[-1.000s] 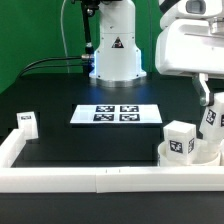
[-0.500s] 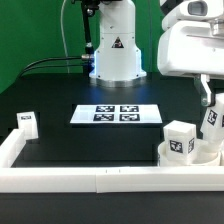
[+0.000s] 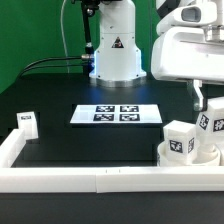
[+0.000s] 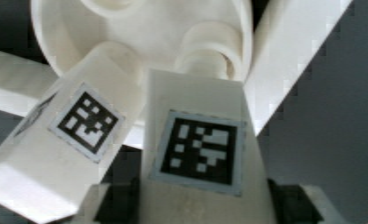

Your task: Assemble stool

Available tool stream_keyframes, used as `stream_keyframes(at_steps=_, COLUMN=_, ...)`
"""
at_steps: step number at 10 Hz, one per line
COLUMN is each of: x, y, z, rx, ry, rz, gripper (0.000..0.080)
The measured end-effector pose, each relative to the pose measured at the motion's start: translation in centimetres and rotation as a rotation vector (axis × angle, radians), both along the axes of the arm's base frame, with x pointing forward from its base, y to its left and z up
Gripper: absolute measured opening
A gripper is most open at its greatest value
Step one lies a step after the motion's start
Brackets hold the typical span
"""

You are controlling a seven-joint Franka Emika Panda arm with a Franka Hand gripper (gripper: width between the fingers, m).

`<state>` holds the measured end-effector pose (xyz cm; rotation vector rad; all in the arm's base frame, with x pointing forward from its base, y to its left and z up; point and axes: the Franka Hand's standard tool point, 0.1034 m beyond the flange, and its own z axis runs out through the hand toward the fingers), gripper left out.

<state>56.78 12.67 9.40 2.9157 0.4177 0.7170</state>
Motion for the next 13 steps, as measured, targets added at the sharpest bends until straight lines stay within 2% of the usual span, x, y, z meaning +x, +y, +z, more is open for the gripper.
stream_keyframes(at_steps=3, x=-0.3, y=0.0, z=-1.2, rx=-0.014, ry=0.014, rz=0.005, gripper=0.0323)
stream_keyframes(at_steps=8, x=-0.4, y=0.1, z=-1.3, rx=-0.015, ry=0.017, rz=0.007, gripper=0.0323)
stream_keyframes(at_steps=9, x=-0.5, y=0.1, z=-1.4, rx=-0.016, ry=0.021, rz=0.007, gripper=0.0504)
stream_keyframes(at_steps=10, x=-0.6, y=0.1, z=-1.5, rx=-0.020, ry=0.054, rz=0.001, gripper=0.0602)
stream_keyframes(at_steps=11, x=0.0, y=0.3, z=-1.0, rx=-0.015, ry=0.050, rz=-0.001, gripper=0.0602)
stream_keyframes(at_steps=12, x=0.0, y=0.7, z=-0.8, rx=-0.008, ry=0.064, rz=-0.007, gripper=0.0640)
stream_keyframes(at_steps=13, x=-0.7, y=1.4, z=-0.9, rx=-0.006, ry=0.177, rz=-0.044, gripper=0.0647)
